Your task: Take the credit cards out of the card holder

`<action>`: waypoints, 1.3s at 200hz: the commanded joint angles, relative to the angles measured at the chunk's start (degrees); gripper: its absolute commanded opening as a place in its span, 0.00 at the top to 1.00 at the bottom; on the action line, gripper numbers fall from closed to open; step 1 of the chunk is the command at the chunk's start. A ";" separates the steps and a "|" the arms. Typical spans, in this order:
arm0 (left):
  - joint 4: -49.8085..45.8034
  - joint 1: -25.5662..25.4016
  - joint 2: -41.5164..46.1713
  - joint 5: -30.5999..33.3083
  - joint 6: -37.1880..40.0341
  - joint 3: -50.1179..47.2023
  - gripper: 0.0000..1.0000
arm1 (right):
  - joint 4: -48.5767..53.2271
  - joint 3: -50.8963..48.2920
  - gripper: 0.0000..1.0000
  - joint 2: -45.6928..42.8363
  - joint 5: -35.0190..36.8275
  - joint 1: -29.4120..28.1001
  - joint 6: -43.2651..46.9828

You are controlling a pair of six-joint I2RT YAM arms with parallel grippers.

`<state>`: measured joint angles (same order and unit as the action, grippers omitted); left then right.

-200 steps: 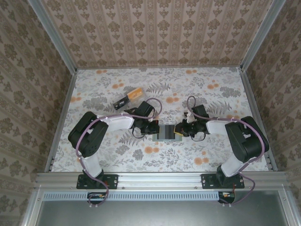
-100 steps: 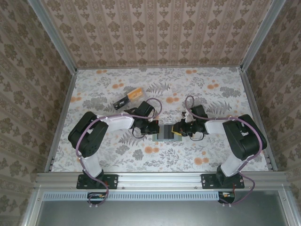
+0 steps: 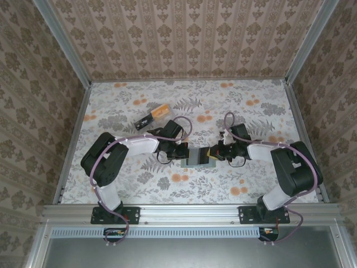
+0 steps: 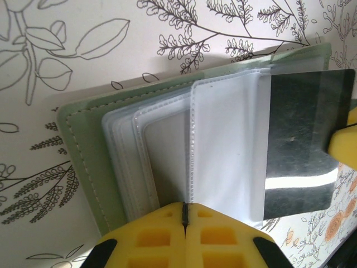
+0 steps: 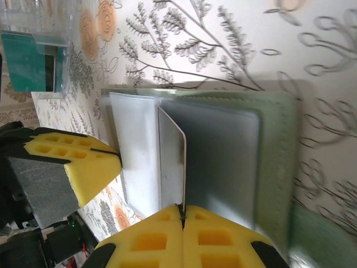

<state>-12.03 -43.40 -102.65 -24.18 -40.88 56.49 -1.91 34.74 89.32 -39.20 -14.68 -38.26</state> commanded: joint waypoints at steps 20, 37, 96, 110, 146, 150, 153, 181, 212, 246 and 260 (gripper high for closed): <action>-3.68 0.75 0.65 2.96 0.41 -1.73 1.00 | 7.81 -1.10 1.00 -6.00 3.63 1.23 2.57; -3.44 1.07 2.84 3.00 0.05 -1.18 0.96 | 9.31 -0.74 1.00 -8.62 4.09 1.27 2.66; 2.03 3.51 12.74 0.74 -5.03 0.12 0.43 | 10.70 3.98 1.00 -16.47 2.85 1.27 1.76; 6.86 4.53 14.66 -1.96 -7.80 -0.99 0.44 | 9.17 5.27 1.00 -17.65 2.08 1.27 1.11; 17.16 5.98 16.70 -8.58 -14.20 -2.43 0.50 | 1.39 8.31 1.00 -18.86 -3.01 1.28 -2.28; 18.18 6.08 16.69 -9.12 -14.97 -2.66 0.52 | 0.23 8.53 1.00 -18.86 -3.63 1.30 -2.90; 19.00 6.12 16.69 -9.58 -15.27 -2.80 0.52 | -0.40 8.67 1.00 -18.79 -4.01 1.28 -3.35; 27.66 6.70 16.27 -12.29 -20.62 -4.80 0.58 | -6.80 9.99 1.00 -17.47 -7.80 1.12 -7.46; 33.45 7.01 16.20 -15.08 -23.93 -6.02 0.62 | -11.19 10.26 1.00 -15.39 -10.66 0.38 -10.53; 37.37 7.10 16.20 -15.98 -25.97 -6.76 0.67 | -11.74 9.78 1.00 -14.79 -10.72 -0.32 -10.76; 37.97 7.10 16.20 -16.18 -26.26 -6.98 0.69 | -11.88 9.52 1.00 -14.55 -10.72 -0.36 -10.80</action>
<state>20.93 -36.64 -86.89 -38.15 -64.84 50.59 -10.85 43.79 74.04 -47.66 -14.57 -47.83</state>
